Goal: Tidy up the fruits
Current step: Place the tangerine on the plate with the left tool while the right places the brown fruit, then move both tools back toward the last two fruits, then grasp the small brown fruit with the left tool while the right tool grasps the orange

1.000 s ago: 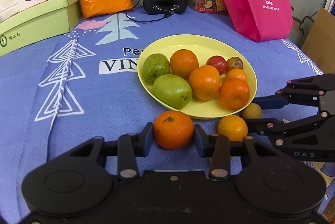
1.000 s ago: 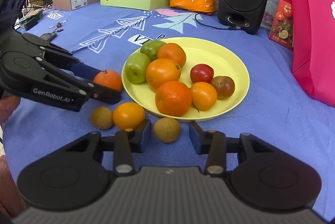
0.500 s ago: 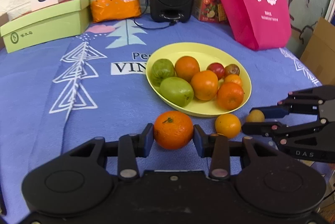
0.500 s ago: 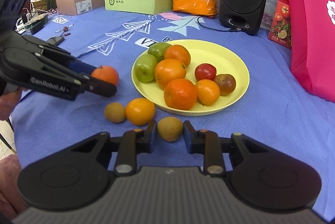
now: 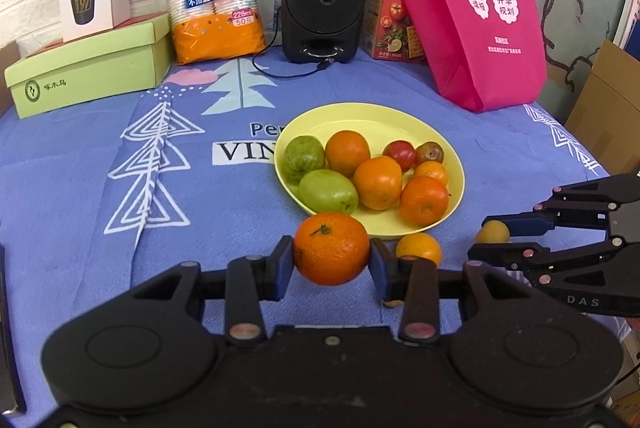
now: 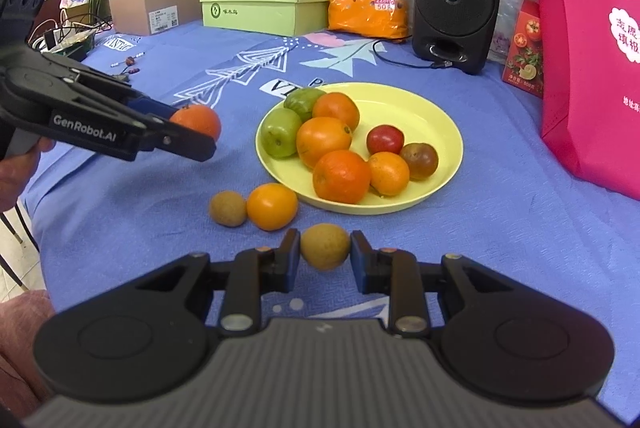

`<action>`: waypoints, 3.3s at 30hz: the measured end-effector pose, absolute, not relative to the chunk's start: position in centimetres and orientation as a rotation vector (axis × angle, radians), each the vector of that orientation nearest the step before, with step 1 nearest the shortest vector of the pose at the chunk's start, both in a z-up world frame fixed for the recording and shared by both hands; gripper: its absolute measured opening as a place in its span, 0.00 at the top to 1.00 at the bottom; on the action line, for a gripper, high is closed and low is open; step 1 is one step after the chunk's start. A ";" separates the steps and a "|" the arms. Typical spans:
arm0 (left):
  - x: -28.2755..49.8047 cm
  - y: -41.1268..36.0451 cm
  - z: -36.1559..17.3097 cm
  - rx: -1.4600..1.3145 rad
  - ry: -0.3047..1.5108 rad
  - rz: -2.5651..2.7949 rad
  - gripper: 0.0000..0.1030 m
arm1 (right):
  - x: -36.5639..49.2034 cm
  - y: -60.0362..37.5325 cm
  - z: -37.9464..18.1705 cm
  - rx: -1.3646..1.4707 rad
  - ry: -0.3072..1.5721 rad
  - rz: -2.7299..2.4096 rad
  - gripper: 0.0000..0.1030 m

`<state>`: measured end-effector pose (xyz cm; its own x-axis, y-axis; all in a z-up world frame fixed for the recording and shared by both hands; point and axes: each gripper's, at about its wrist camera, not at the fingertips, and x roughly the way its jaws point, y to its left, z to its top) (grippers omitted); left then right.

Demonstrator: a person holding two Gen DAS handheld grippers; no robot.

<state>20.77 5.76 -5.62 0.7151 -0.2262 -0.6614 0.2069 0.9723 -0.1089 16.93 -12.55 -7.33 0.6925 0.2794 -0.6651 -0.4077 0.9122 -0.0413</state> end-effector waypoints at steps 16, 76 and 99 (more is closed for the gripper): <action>31.5 2.5 -3.9 0.007 0.725 -0.272 0.62 | 23.8 -14.5 -4.2 -0.172 0.613 0.297 0.75; 20.4 2.3 -10.2 0.030 0.777 -0.215 0.37 | 18.0 -11.7 -8.7 -0.187 0.748 0.399 0.60; 20.4 5.3 -9.8 -0.005 0.769 -0.252 0.77 | 18.9 -8.2 -9.5 -0.189 0.732 0.420 0.53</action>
<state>20.44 5.33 -9.83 0.6903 -0.2270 -0.6870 0.2237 0.9700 -0.0957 18.89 -8.23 -9.48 0.6656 0.3045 -0.6814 -0.4345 0.9004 -0.0221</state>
